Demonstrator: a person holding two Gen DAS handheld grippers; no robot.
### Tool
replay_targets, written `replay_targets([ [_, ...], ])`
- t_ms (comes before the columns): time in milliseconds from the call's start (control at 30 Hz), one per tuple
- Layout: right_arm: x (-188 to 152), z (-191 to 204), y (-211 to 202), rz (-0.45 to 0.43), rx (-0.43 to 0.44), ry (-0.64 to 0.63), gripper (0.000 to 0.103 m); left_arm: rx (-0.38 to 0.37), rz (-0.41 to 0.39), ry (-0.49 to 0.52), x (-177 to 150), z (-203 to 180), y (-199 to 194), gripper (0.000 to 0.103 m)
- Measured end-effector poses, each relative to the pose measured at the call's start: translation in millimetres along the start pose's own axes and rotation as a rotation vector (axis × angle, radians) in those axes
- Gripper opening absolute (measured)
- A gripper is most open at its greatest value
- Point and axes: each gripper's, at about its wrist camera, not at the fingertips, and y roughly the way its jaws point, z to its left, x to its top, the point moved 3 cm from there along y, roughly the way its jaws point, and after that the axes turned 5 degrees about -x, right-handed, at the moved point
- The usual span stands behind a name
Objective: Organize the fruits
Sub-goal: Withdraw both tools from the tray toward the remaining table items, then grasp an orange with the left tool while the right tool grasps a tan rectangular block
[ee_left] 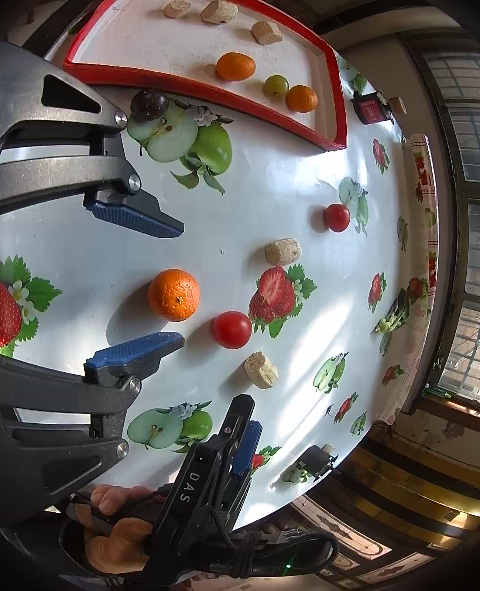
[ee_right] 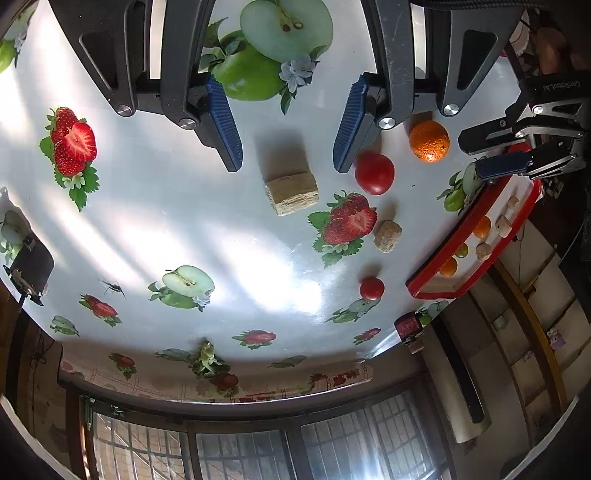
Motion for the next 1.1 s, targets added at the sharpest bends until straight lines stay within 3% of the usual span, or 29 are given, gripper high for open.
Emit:
replay_targets([
  [400,17,7,42,0.049,-0.013,-0.037,0.053,-0.002,0.074,0.041,-2,-10,38,0.051],
  [500,19,10,52,0.064,-0.033,-0.059,0.049,0.010,0.056,0.075,-1,-14,43,0.051],
  [533,20,10,55,0.068,-0.033,-0.061,0.042,0.013,0.049,0.083,0,-15,43,0.047],
  [567,21,10,55,0.064,-0.033,-0.062,0.038,0.018,0.043,0.090,1,-15,43,0.036],
  [833,22,10,32,0.009,-0.061,-0.067,0.036,0.005,0.029,0.099,1,-13,38,0.033],
  [1100,23,27,6,-0.046,-0.157,-0.136,0.036,0.004,-0.024,0.071,3,-2,13,0.033],
])
